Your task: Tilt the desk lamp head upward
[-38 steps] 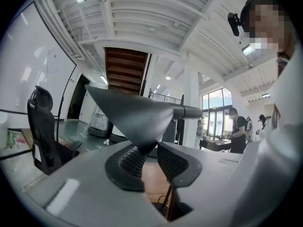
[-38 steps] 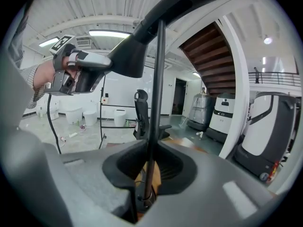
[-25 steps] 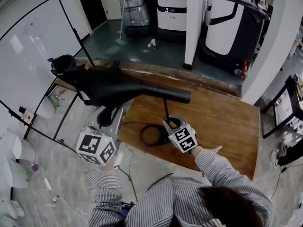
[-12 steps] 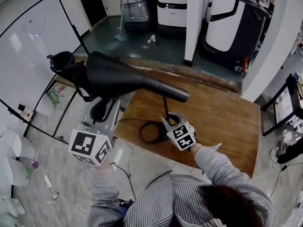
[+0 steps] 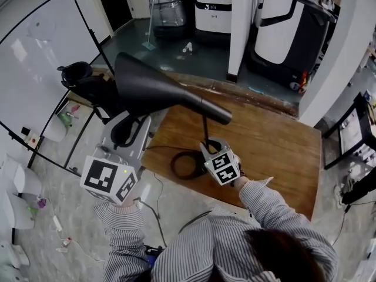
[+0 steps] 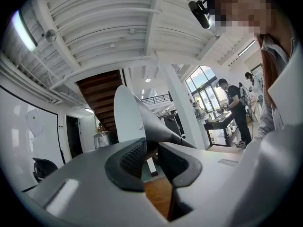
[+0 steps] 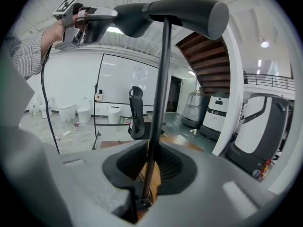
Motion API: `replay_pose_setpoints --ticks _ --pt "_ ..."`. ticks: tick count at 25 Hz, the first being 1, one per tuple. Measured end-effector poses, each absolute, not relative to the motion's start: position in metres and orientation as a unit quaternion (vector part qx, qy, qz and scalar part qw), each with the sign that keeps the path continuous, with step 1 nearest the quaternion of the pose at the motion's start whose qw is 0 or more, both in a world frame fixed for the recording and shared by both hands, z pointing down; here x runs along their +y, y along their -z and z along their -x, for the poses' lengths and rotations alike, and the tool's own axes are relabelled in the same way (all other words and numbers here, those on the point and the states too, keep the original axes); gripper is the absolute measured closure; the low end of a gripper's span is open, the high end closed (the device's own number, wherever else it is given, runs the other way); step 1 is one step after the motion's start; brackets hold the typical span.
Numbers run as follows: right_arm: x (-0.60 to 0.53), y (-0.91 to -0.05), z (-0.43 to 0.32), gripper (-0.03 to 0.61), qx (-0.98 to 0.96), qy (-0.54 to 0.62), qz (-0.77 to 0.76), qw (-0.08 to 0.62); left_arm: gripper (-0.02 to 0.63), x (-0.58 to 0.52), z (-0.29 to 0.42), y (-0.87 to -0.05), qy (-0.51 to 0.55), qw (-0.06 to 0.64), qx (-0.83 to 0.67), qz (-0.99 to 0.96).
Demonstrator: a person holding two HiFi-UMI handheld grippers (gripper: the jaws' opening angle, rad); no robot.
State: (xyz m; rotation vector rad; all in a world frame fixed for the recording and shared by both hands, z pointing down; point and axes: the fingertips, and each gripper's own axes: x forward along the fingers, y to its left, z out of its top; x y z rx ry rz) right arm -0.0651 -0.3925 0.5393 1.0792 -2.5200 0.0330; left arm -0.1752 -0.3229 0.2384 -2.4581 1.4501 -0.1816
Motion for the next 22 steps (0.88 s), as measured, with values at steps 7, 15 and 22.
replay_pose_setpoints --ticks 7,15,22 --pt "-0.3927 -0.5388 0.067 0.525 -0.892 -0.018 -0.404 0.202 0.534 -0.3254 0.1775 -0.2358 0.064 0.139 0.504 0.85" --pt "-0.3943 -0.5403 0.0682 0.525 -0.892 -0.028 -0.401 0.205 0.532 -0.3256 0.1799 -0.2369 0.051 0.141 0.511 0.847" --pt "-0.3934 -0.5434 0.0695 0.525 -0.893 -0.028 -0.397 0.211 0.532 -0.3221 0.1818 -0.2366 0.029 0.138 0.52 0.843"
